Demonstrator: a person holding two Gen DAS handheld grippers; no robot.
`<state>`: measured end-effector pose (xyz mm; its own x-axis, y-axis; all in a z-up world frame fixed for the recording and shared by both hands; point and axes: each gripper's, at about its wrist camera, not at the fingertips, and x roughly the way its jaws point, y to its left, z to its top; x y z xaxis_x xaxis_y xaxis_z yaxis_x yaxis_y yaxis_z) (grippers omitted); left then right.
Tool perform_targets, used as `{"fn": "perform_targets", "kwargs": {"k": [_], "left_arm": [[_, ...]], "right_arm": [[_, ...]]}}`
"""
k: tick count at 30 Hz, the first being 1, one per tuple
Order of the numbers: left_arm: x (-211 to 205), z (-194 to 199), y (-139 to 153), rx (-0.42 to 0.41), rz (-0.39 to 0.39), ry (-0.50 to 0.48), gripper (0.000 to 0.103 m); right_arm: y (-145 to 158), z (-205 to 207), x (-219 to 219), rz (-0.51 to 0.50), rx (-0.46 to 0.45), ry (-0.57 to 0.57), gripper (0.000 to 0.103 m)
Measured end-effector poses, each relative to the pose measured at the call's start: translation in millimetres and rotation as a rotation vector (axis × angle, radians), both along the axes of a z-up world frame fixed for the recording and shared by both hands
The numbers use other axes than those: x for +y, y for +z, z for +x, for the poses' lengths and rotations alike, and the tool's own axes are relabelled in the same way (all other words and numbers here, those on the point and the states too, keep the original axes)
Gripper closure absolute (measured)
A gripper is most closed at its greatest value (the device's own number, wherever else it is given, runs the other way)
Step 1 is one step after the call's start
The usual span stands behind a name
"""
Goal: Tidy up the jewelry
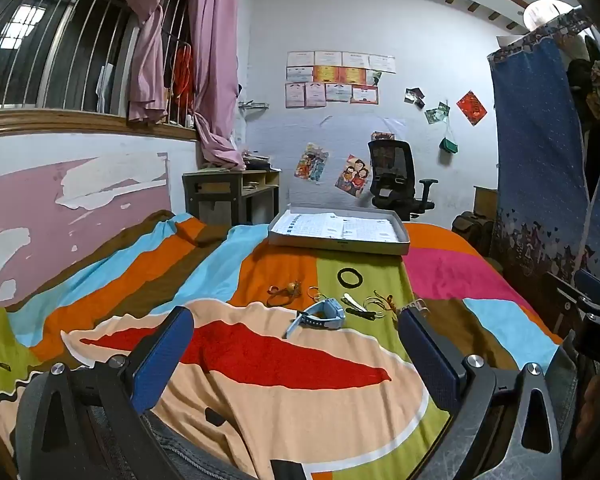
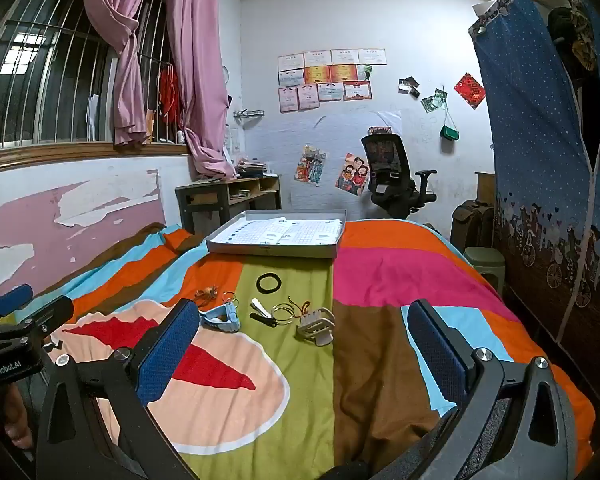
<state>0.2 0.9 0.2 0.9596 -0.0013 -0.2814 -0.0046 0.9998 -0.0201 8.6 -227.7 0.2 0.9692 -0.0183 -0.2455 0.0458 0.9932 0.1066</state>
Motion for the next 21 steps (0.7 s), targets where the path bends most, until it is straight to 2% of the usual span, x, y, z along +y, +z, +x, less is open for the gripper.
{"fn": "perform_targets", "kwargs": {"k": [21], "left_arm": [[-2.3, -2.5, 0.6, -0.001, 0.005, -0.006, 0.0]], "right_arm": [[0.7, 0.1, 0.0, 0.005, -0.002, -0.001, 0.001]]}}
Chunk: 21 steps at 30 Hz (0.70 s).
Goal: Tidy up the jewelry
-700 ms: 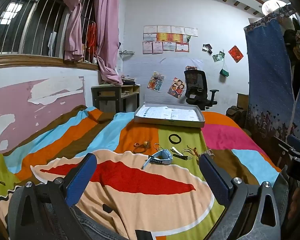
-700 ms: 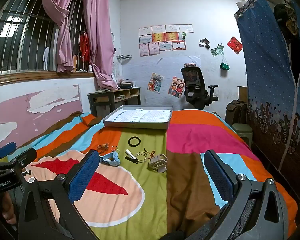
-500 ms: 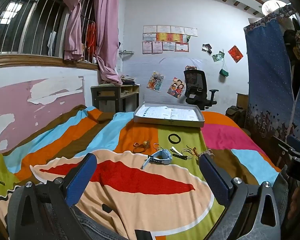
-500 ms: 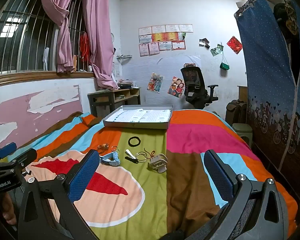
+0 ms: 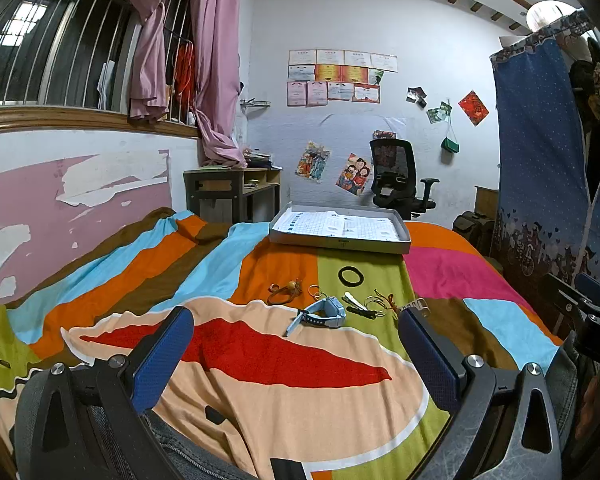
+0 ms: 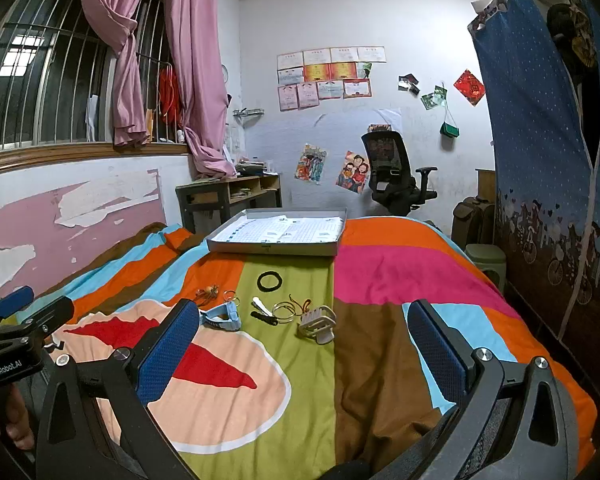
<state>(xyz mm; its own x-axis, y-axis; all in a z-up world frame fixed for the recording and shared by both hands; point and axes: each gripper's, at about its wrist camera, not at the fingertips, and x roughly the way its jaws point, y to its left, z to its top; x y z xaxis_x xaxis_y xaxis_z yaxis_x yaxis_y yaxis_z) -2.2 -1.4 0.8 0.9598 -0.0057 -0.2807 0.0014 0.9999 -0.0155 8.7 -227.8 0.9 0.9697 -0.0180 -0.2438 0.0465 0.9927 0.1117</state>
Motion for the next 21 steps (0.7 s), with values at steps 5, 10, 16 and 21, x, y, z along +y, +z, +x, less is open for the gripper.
{"fn": "perform_targets", "kwargs": {"k": [5, 10, 16, 21], "left_arm": [[0.5, 0.5, -0.3, 0.002, -0.001, -0.001, 0.0], [0.7, 0.5, -0.3, 0.002, -0.001, -0.001, 0.0], [1.0, 1.0, -0.4, 0.003, -0.003, 0.0, 0.0], [1.0, 1.1, -0.4, 0.004, -0.004, 0.0, 0.0]], "right_arm": [[0.3, 0.2, -0.1, 0.002, 0.001, 0.0, 0.001], [0.1, 0.6, -0.3, 0.003, 0.002, 0.0, 0.001], [-0.1, 0.6, -0.7, 0.004, 0.003, 0.0, 0.001], [-0.2, 0.3, -0.8, 0.005, 0.004, 0.0, 0.001]]}}
